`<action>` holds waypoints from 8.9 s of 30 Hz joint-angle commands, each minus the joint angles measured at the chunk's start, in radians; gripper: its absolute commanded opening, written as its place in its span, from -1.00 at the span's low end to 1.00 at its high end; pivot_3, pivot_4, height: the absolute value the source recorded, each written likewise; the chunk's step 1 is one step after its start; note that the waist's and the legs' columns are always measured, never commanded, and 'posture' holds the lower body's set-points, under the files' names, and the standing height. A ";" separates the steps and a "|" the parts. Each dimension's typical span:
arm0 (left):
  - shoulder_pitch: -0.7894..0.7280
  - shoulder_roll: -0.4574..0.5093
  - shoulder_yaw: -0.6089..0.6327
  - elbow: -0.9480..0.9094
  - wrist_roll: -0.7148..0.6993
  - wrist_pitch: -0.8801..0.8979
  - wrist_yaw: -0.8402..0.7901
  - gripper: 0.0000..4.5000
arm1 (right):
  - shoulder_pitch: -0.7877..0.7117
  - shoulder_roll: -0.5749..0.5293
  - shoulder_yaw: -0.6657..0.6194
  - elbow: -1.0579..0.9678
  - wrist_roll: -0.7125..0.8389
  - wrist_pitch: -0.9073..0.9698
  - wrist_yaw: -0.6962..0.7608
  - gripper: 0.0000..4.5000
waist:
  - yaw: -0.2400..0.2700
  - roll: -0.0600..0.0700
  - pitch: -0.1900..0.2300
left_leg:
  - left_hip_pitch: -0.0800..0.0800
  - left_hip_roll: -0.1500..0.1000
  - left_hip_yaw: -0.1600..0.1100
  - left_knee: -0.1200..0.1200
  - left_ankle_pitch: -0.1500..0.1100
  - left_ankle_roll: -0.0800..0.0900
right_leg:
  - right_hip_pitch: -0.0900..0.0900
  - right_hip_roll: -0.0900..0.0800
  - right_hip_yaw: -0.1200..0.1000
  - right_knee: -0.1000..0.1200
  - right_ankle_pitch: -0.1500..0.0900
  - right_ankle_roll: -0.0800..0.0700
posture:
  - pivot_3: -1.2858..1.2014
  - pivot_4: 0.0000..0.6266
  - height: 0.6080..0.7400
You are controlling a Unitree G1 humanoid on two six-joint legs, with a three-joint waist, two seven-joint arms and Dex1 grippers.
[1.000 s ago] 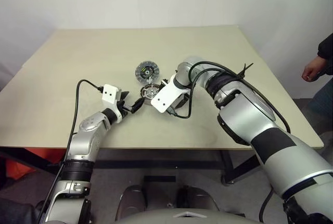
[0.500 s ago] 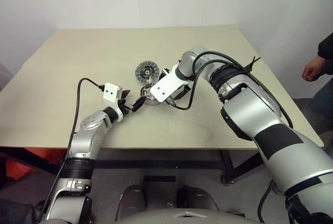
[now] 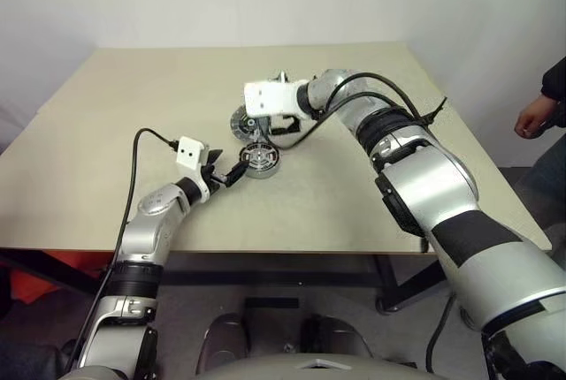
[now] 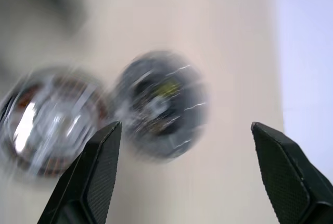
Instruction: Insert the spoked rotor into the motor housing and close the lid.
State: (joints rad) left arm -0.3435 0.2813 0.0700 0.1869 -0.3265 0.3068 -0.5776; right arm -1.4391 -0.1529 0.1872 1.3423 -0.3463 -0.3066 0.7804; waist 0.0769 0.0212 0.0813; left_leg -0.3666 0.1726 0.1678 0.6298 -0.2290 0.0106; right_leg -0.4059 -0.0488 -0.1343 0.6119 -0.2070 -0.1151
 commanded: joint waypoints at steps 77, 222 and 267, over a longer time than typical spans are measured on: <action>-1.037 0.134 -0.628 1.000 0.782 -1.101 -0.719 1.00 | 0.461 -0.212 -0.328 -0.894 0.583 0.573 -0.140 1.00 | 0.082 -0.001 0.000 | -0.011 -0.003 -0.002 0.001 0.003 0.002 | -0.006 -0.002 -0.004 -0.003 0.000 0.017 | 0.03 -1.00 1.00; -1.071 -0.014 -0.709 1.077 0.935 -1.266 -0.674 -0.98 | 0.548 -0.232 -0.282 -1.061 0.547 0.597 -0.233 1.00 | 0.112 0.000 -0.001 | -0.017 -0.010 -0.008 0.004 0.004 0.008 | -0.006 -0.009 -0.007 -0.003 0.002 0.024 | 0.03 -1.00 1.00; -1.075 0.082 -0.677 1.166 0.997 -1.201 -0.356 -0.98 | 0.629 -0.257 -0.280 -1.151 0.548 0.636 -0.256 1.00 | 0.108 0.000 -0.001 | -0.021 -0.012 -0.012 0.005 0.003 0.007 | -0.008 -0.009 -0.008 -0.004 0.002 0.029 | 0.03 -1.00 1.00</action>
State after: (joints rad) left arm -1.4095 0.3696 -0.6807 1.3643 0.7645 -0.9549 -0.8807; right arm -0.7922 -0.4068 -0.0893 0.2253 0.1951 0.3378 0.5242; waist 0.1846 0.0207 0.0804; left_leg -0.3878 0.1606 0.1559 0.6350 -0.2256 0.0181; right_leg -0.4137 -0.0583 -0.1420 0.6080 -0.2052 -0.0858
